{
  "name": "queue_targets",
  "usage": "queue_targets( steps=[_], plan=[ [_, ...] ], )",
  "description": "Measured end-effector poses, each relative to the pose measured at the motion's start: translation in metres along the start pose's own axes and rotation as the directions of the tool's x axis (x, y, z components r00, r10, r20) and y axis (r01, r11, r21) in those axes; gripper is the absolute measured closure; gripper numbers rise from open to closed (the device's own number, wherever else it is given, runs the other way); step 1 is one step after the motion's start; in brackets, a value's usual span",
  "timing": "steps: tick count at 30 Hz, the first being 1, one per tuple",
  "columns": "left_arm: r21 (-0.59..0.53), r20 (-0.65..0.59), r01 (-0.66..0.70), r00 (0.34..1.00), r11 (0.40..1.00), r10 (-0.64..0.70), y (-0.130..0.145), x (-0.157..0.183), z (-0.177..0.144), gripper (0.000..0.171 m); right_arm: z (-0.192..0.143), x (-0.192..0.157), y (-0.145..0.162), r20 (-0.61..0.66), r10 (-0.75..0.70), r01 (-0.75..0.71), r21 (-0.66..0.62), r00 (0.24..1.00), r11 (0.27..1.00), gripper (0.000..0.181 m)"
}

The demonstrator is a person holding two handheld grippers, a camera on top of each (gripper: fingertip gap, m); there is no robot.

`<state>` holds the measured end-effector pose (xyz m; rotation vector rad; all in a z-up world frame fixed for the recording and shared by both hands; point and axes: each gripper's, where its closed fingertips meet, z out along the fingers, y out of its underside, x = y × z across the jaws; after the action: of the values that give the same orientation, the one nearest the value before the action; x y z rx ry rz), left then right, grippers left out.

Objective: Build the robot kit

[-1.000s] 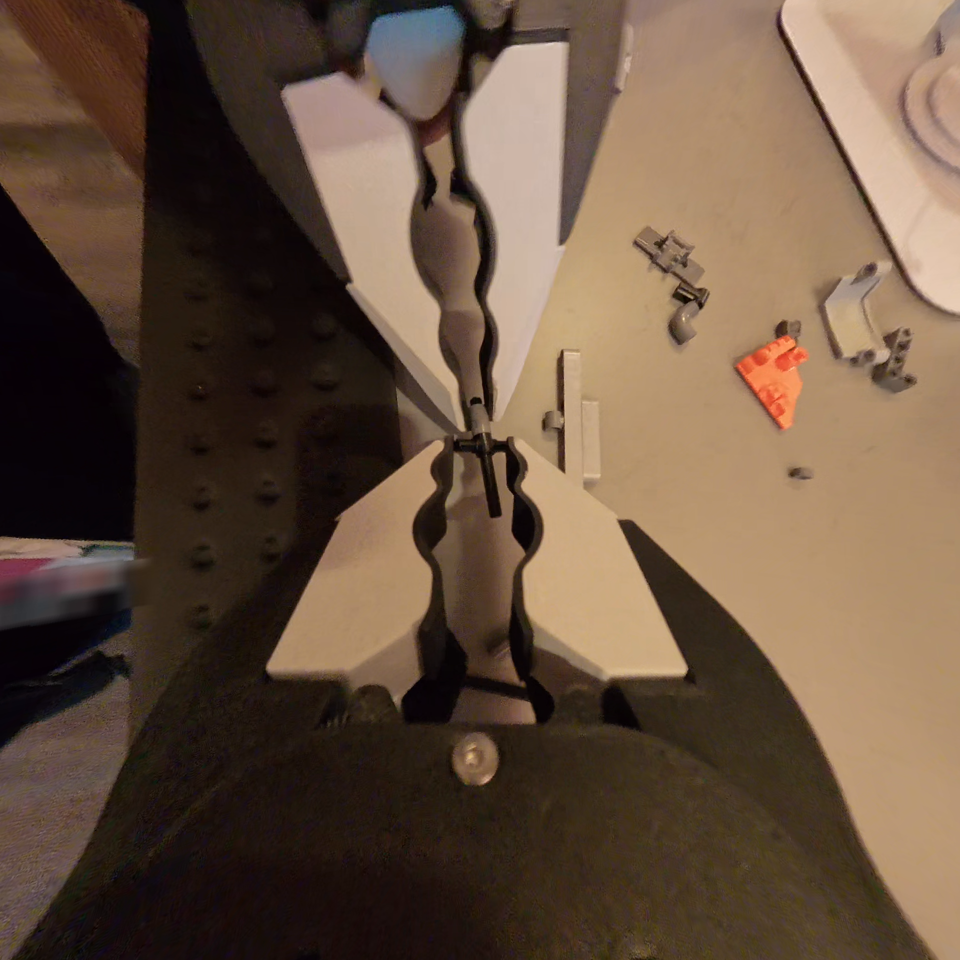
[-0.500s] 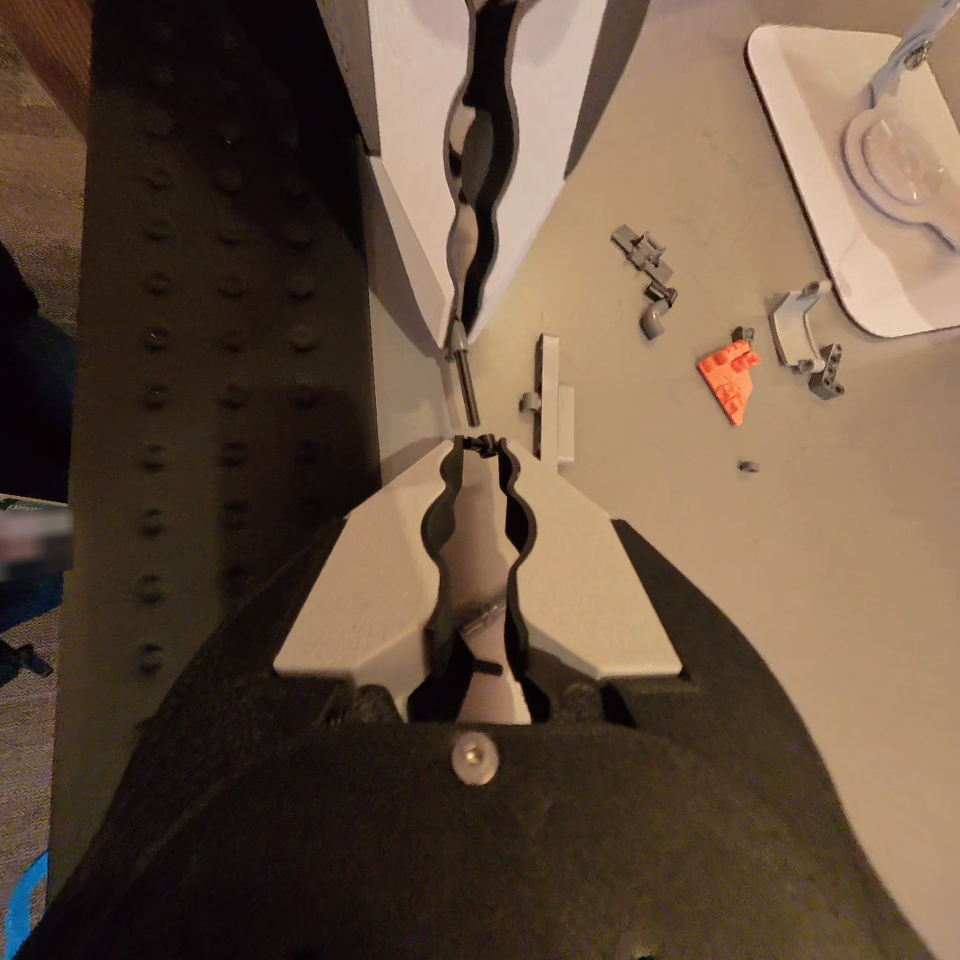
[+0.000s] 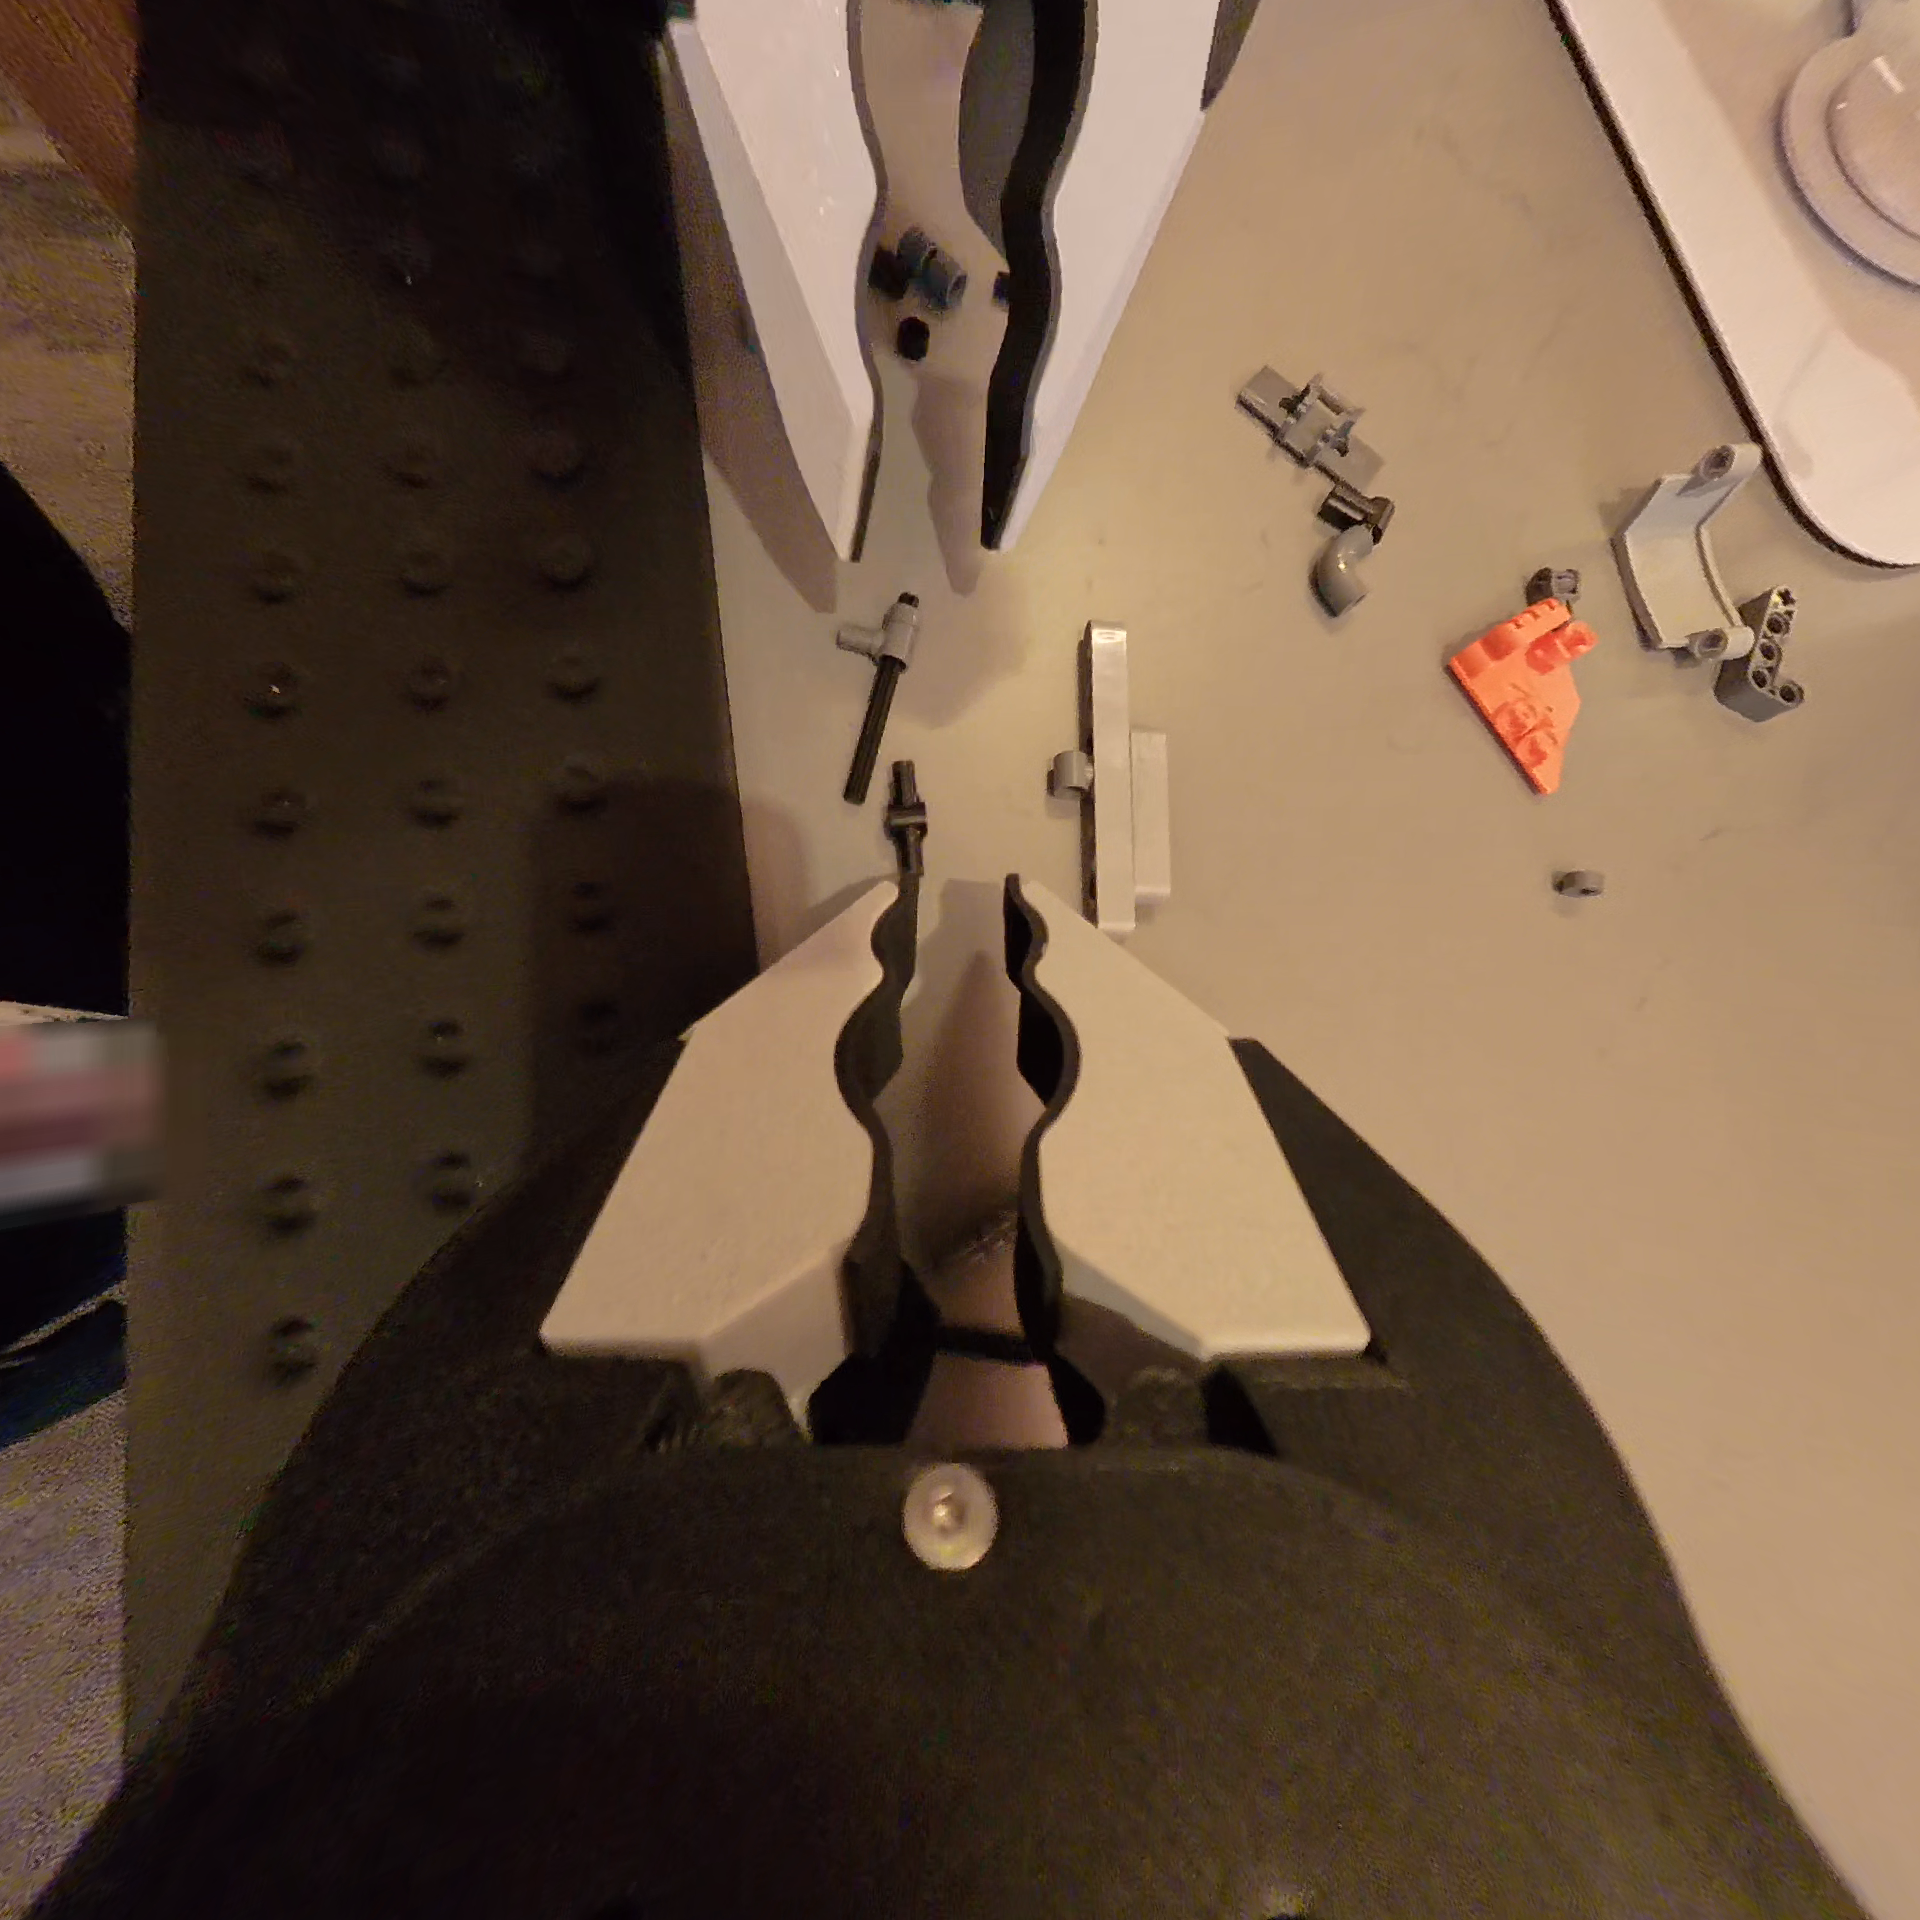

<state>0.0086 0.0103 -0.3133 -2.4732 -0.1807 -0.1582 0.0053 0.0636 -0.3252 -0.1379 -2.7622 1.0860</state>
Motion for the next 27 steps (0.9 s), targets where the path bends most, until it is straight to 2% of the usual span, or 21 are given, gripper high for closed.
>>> queue_targets(
  steps=[3,8,11,15,19,27],
  plan=[
    [-0.034,0.024,-0.022,0.999,0.999,0.023,0.0,-0.009,0.002,0.149,0.0,-0.002,-0.004,0.006,-0.003,0.003,-0.003,1.0,1.0,0.169],
    [-0.049,-0.003,-0.063,0.998,0.997,0.063,-0.007,-0.007,0.013,0.153,0.008,-0.01,0.0,0.083,0.037,-0.033,-0.04,0.996,0.999,0.169],
    [-0.089,-0.016,-0.098,0.995,0.991,0.097,-0.006,-0.003,0.023,0.156,0.013,-0.011,0.001,0.081,0.037,-0.032,-0.056,0.996,0.998,0.179],
    [-0.055,-0.001,-0.109,0.994,0.993,0.109,-0.013,-0.006,0.022,0.157,0.014,-0.011,0.0,0.09,0.075,-0.071,-0.05,0.993,0.996,0.179],
    [-0.047,-0.021,-0.104,0.994,0.993,0.103,-0.016,-0.004,0.022,0.156,0.009,-0.014,-0.001,0.165,0.203,-0.197,-0.052,0.965,0.979,0.179],
    [0.014,0.014,-0.224,0.975,0.975,0.224,-0.03,0.008,0.027,0.166,-0.006,-0.012,-0.013,0.318,0.351,-0.372,0.005,0.881,0.928,0.18]
  ],
)
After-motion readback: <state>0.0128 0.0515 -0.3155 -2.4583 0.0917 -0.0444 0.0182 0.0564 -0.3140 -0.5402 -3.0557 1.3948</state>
